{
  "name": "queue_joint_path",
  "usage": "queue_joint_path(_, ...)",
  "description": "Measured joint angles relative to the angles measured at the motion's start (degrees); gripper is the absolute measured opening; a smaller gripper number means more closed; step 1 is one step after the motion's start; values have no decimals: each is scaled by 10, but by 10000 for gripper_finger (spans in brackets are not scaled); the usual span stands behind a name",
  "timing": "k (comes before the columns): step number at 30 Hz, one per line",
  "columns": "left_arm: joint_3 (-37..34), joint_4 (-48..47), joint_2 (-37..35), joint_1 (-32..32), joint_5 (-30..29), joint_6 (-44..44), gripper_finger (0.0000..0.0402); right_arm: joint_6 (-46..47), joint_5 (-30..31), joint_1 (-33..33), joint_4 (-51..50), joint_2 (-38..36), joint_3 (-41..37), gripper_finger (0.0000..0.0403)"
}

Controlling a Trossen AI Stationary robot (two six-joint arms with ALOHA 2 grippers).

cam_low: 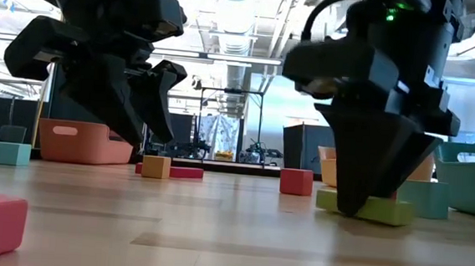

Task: Sort blocks by size
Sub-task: Put the small rectangular green block into the green bin

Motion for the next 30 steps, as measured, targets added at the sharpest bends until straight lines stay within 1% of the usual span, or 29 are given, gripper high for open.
queue_joint_path(3, 0, 1, 0, 0, 0, 0, 206, -15, 0, 0, -21, 0, 14, 156)
queue_joint_path(7, 0, 1, 0, 0, 0, 0, 206, -26, 0, 0, -81, 0, 51, 154)
queue_joint_path(13, 0, 1, 0, 0, 0, 0, 206, -26, 22, 8, -243, 0, 132, 154)
queue_joint_path(16, 0, 1, 0, 0, 0, -1, 206, -4, 33, 17, -335, 0, 170, 154)
queue_joint_path(19, 0, 1, 0, 0, 0, -1, 206, 30, 34, 28, -417, 0, 192, 154)
queue_joint_path(20, 0, 1, 0, 0, 0, -1, 206, 41, 33, 32, -428, 0, 194, 154)
queue_joint_path(27, 0, 1, 0, 0, 0, 0, 206, 75, 33, 57, -421, -21, 162, 154)
queue_joint_path(30, 0, 0, 0, 0, 0, -1, 206, 88, 21, 64, -424, -22, 147, 154)
